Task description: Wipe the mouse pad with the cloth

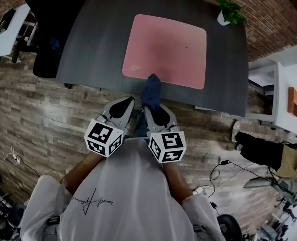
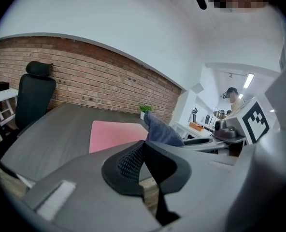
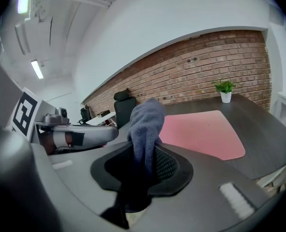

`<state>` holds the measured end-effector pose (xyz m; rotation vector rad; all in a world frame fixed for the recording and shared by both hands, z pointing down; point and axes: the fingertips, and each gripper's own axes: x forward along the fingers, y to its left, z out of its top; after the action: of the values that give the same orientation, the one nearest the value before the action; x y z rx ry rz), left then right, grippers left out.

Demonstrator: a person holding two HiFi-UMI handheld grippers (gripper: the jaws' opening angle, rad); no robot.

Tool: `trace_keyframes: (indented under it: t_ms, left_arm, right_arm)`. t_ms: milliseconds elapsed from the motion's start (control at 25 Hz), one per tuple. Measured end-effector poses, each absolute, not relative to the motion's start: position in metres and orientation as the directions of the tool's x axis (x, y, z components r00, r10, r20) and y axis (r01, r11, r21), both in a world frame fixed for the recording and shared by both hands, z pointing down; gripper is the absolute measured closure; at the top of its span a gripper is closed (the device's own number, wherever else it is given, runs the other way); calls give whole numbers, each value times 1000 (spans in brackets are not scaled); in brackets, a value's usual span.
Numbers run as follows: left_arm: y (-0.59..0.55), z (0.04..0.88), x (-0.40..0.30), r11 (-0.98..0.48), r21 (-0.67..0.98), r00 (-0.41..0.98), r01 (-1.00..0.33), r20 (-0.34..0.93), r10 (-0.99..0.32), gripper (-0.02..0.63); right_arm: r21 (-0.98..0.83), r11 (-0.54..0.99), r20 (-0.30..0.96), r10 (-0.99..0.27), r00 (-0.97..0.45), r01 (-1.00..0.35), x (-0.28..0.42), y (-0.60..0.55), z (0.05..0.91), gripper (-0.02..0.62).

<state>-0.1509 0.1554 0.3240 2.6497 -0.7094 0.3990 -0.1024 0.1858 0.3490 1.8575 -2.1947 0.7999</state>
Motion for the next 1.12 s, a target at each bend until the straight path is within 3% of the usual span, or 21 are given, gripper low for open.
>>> trace_keyframes:
  t_ms: [440,760,1120]
  left_arm:
    - [76,334,-62,-806,259,823,-532,381,-421,592]
    - [44,341,-35,-792,230,804,-566,366,-468,592]
    - [31,330,-24,-781,259,810,-569,344,-476,592]
  right_arm:
    - [-295,9,507,-846,-165,-955,7,114,370,499]
    - [-351,-125,561,-821,-102,-928,91,100,401,499]
    - [-288,-184,602,-798,-28,-940,137,93,431,500]
